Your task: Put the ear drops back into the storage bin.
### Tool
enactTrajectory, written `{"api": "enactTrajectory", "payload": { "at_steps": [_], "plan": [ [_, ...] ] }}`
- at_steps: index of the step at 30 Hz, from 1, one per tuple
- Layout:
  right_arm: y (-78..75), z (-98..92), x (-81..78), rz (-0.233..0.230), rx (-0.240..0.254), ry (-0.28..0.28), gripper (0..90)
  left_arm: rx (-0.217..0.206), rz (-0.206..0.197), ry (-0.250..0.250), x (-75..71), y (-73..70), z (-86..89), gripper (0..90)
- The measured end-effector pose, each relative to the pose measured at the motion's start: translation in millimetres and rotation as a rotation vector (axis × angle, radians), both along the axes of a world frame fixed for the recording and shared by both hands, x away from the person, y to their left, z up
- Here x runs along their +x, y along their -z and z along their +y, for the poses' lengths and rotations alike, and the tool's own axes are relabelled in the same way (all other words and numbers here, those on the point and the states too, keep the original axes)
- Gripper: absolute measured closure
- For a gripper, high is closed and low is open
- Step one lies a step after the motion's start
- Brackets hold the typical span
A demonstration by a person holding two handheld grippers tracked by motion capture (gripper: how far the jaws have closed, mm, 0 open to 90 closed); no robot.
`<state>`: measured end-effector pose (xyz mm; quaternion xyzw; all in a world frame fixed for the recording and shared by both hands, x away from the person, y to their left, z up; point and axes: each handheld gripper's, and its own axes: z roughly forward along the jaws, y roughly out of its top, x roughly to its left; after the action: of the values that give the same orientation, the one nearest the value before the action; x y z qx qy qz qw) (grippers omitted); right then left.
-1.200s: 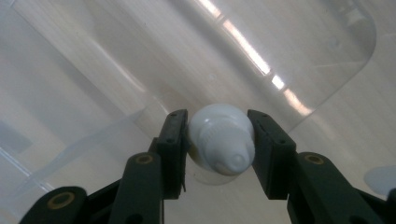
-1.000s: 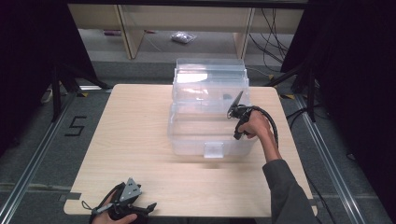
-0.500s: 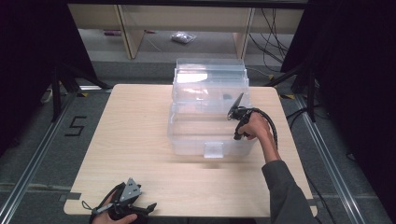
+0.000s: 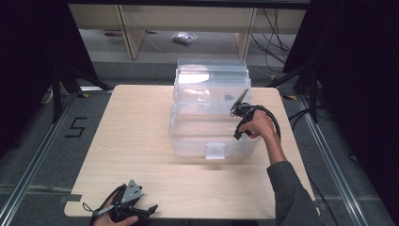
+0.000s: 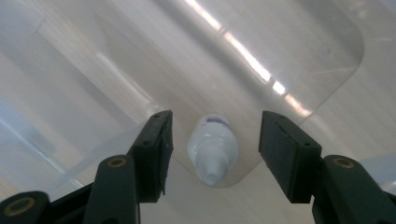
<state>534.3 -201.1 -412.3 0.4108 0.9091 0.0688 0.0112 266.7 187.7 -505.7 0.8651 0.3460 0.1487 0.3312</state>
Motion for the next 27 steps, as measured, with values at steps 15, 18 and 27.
{"api": "enactTrajectory", "payload": {
  "at_steps": [15, 18, 27],
  "plan": [
    [-16.6, -7.6, -5.5, -0.073, 0.053, -0.014, 39.5, 0.017, 0.001, 0.011, 1.0, -0.2, 1.0, 15.1],
    [-23.5, -9.1, -9.6, -0.075, 0.062, 0.000, 39.0, 0.002, 0.002, -0.001, 0.6, 0.6, 0.1, 15.1],
    [-33.5, -6.7, -19.4, -0.107, 0.076, -0.021, 36.6, -0.029, 0.002, -0.028, 0.0, 2.5, -1.9, 15.1]
  ]
}}
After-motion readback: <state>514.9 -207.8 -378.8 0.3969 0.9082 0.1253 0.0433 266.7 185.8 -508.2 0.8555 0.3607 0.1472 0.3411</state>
